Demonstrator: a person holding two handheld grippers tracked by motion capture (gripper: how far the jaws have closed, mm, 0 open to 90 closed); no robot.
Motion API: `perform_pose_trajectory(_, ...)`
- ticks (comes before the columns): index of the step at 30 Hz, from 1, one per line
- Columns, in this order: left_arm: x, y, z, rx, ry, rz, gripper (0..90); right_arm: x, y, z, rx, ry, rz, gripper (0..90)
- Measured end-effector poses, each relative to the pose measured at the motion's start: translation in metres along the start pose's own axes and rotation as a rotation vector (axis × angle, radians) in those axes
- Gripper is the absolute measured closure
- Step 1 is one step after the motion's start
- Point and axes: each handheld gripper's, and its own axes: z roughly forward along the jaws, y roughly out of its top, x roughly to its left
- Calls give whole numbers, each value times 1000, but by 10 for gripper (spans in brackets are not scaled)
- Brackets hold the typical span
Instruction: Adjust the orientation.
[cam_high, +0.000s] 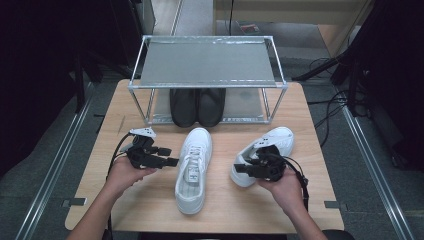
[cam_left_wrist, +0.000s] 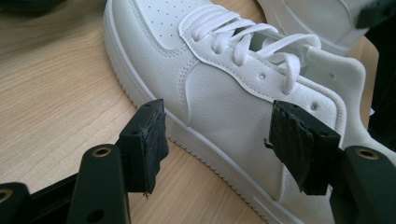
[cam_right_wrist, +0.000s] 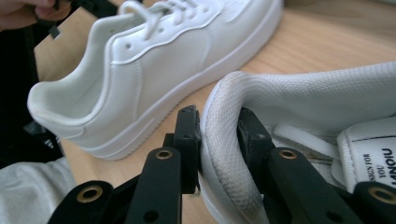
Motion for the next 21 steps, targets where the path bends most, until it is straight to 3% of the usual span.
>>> perform_pose_trajectory(6, -1, 0, 2, 8, 3, 6, 370, 17, -3, 18, 18, 20, -37, 748)
perform_pose_trajectory(13, -1, 0, 4, 12, -3, 2, 369, 19, -11, 32, 26, 15, -51, 739)
perform_pose_trajectory(17, -1, 0, 6, 20, -3, 7, 369, 14, -14, 32, 8, 57, -27, 722)
perform_pose_trajectory(21, -1, 0, 4, 12, 2, 12, 369, 16, -12, 28, 17, 47, -54, 658)
